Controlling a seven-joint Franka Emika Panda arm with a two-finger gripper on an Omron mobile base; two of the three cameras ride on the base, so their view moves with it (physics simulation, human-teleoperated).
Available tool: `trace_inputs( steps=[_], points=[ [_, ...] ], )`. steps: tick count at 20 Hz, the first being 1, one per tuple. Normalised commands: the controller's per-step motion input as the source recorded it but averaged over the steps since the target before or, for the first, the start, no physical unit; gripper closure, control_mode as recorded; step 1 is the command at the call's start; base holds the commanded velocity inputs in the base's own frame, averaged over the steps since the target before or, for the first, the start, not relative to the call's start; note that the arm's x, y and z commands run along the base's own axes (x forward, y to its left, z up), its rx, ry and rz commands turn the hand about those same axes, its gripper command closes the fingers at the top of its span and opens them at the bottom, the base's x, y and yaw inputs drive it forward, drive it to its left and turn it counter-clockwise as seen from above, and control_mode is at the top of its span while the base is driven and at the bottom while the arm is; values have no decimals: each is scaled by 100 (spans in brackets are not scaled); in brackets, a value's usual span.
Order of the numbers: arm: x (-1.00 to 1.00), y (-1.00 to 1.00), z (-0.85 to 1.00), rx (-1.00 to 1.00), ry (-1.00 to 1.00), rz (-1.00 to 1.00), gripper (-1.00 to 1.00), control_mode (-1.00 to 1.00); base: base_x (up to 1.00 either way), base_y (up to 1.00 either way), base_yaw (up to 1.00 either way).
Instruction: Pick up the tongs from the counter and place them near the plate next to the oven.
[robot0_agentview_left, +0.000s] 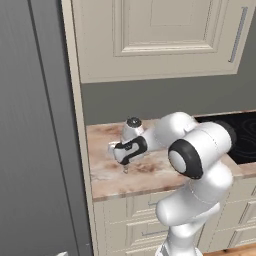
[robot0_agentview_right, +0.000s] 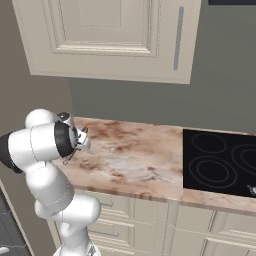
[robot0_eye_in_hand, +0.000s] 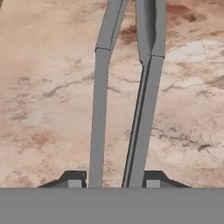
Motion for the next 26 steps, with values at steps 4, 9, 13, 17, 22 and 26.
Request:
trace_inputs(
  steps=[4, 9, 13, 17, 22, 26],
  points=[
    [-23, -38, 51, 0, -12, 0, 100, -100, 0, 0, 0],
    [-21, -42, 74, 1, -4, 0, 100, -100, 0, 0, 0],
    [-27, -47, 76, 1, 0, 0, 100, -100, 0, 0, 0],
    [-28, -44, 71, 1, 0, 0, 100, -100, 0, 0, 0],
    [-38, -45, 63, 1, 0, -6, 100, -100, 0, 0, 0],
    [-44, -46, 58, 1, 0, -11, 100, -100, 0, 0, 0]
  ],
)
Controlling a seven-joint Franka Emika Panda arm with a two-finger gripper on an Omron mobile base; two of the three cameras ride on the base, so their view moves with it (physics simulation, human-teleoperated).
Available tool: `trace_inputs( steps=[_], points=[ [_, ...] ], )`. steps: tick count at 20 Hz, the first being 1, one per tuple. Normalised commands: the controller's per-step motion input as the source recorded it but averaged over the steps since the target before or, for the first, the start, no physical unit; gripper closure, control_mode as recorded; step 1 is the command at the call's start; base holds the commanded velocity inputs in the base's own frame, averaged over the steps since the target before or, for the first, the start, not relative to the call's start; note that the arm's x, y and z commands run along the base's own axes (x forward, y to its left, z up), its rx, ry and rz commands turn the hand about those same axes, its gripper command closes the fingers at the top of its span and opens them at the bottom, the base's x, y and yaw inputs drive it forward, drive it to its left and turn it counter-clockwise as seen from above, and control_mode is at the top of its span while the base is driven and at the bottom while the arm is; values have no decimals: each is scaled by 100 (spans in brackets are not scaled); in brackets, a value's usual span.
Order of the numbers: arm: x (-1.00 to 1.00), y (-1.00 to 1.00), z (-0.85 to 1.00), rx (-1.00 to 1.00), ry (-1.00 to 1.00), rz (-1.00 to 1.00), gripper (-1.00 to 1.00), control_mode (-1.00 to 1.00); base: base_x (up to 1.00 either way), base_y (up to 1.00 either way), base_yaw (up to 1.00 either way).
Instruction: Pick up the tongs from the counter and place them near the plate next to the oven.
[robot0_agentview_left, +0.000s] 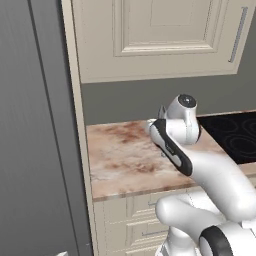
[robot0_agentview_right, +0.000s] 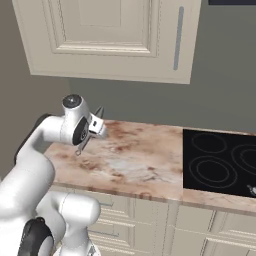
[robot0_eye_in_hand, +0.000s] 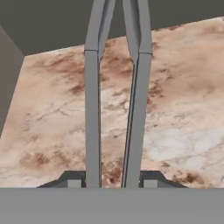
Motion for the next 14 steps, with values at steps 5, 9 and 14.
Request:
trace_inputs(
  steps=[5, 9, 14],
  points=[
    [-32, -31, 57, 0, 0, -14, 100, -100, 0, 0, 0],
    [-35, -1, 34, -1, 0, -26, 100, -100, 0, 0, 0],
    [-17, 0, 2, 0, -2, -7, 100, -100, 0, 0, 0]
  ],
)
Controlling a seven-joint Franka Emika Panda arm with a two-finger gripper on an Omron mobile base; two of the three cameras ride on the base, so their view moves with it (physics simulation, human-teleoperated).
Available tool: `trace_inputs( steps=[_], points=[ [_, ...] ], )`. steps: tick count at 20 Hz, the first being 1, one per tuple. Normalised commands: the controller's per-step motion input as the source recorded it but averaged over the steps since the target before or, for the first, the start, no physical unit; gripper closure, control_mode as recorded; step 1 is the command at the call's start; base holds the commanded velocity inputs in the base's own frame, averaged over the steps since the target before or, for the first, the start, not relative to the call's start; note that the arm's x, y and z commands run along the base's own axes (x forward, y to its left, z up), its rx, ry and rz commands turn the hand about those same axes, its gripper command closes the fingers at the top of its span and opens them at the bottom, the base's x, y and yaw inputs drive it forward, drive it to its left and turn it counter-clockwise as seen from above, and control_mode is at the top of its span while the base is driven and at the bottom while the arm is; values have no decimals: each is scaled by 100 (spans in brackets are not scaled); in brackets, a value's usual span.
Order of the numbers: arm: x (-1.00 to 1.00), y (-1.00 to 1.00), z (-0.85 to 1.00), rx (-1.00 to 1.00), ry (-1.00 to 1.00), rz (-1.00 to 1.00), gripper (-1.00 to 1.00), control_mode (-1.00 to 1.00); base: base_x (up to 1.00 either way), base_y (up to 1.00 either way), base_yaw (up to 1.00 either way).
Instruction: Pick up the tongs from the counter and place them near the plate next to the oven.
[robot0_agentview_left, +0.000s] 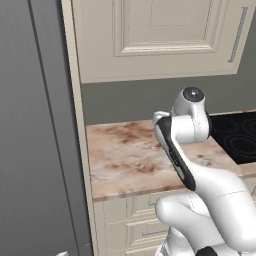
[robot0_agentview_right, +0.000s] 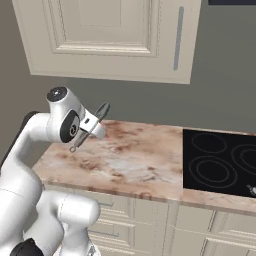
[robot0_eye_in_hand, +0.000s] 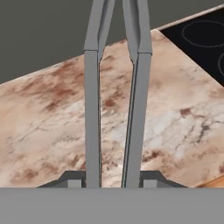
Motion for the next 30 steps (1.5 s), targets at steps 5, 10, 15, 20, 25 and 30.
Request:
trace_inputs(
  steps=[5, 10, 15, 20, 25, 30],
  points=[
    [-18, 0, 0, 0, -6, -1, 100, -100, 0, 0, 0],
    [0, 0, 0, 0, 0, 0, 100, 100, -56, 0, -62],
    [0, 0, 0, 0, 0, 0, 100, 100, -35, 0, -92],
    [0, 0, 0, 0, 0, 0, 100, 100, -29, 0, -93],
    [0, 0, 0, 0, 0, 0, 100, 100, -22, -3, -90],
    [0, 0, 0, 0, 0, 0, 100, 100, 0, -25, -84]
  ],
)
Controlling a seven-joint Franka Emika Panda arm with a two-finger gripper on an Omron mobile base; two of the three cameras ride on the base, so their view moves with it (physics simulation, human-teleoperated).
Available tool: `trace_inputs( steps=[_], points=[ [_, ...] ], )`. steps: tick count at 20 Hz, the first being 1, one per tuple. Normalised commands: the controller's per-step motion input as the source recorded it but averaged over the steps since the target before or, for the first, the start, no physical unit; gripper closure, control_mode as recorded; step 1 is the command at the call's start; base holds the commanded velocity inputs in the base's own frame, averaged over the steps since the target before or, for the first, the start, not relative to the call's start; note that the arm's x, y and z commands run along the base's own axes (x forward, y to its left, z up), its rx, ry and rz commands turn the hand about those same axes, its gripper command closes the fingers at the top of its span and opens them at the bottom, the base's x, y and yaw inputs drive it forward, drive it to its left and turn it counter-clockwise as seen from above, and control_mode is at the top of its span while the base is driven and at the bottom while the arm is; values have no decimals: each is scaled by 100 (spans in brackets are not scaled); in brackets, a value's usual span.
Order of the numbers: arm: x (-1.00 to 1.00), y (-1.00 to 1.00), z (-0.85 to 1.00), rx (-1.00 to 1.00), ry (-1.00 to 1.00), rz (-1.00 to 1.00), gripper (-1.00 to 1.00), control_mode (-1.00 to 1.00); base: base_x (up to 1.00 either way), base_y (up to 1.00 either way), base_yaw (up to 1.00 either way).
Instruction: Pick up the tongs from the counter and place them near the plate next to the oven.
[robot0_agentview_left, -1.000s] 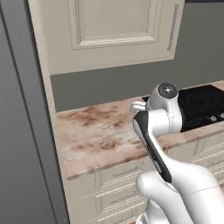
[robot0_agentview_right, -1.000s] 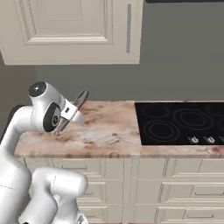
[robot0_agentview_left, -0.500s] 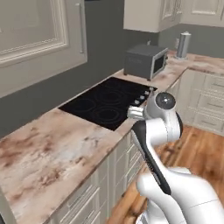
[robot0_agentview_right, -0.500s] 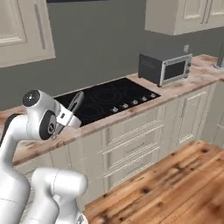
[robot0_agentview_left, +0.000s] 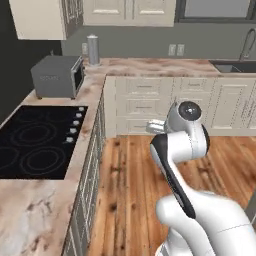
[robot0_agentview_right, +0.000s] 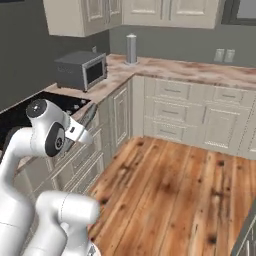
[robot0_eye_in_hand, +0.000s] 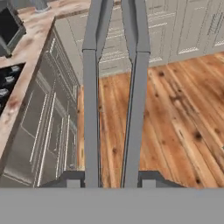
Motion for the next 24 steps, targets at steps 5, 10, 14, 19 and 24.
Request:
trace_inputs(
  steps=[5, 10, 14, 19, 24],
  points=[
    [0, 0, 0, 0, 0, 0, 100, 100, 15, -36, -71],
    [0, 0, 0, 0, 0, 0, 100, 100, 50, -28, -54],
    [0, 0, 0, 0, 0, 0, 100, 100, 91, 6, -37],
    [0, 0, 0, 0, 0, 0, 100, 100, 100, 26, -25],
    [0, 0, 0, 0, 0, 0, 100, 100, 100, 5, -18]
  ],
)
